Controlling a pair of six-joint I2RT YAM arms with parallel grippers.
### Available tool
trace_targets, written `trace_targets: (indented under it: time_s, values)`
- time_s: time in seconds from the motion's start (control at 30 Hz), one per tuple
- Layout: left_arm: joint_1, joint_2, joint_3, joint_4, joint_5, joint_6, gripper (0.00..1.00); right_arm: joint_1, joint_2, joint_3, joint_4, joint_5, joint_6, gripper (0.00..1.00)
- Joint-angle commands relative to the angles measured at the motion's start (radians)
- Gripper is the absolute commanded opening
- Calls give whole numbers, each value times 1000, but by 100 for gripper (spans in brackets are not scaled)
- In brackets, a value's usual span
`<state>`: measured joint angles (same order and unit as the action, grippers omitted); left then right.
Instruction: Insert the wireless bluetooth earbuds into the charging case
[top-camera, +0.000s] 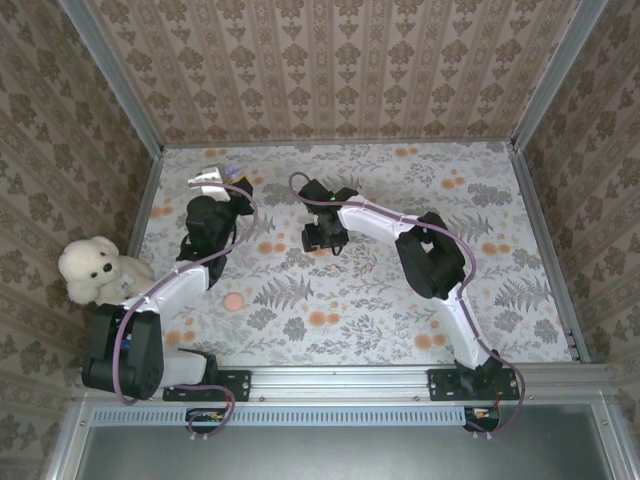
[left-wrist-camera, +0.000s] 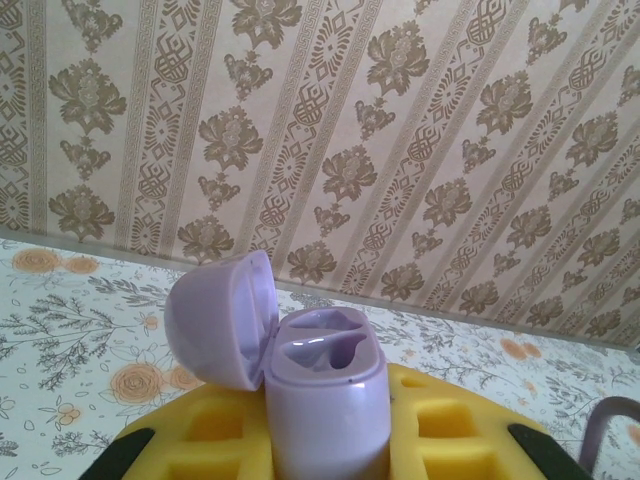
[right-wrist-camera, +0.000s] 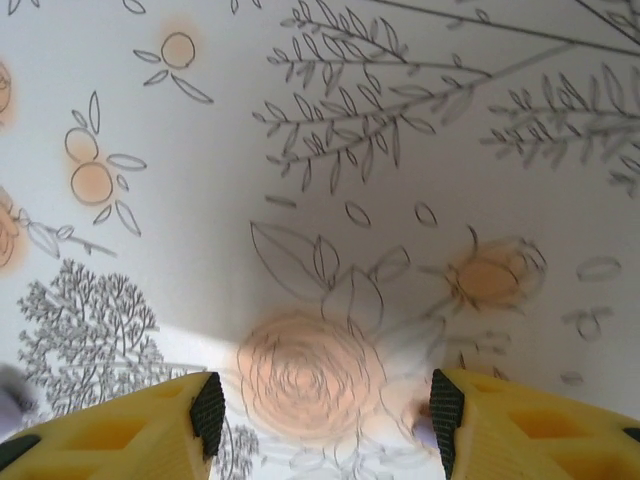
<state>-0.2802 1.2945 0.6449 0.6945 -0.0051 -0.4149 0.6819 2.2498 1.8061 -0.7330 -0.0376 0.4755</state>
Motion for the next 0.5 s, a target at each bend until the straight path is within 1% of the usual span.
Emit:
trace_targets:
  time_s: [0.0,0.33,0.47]
  values:
    - [-8,4,35,18,-6,9,0,10,-99,-39,45,14,55,61]
    - [-10,20,36,30,-6,13,0,13,-193,-185,74,29,204,61]
    - [-10,25,35,36,-5,13,0,13,-210,-246,99,18,234,61]
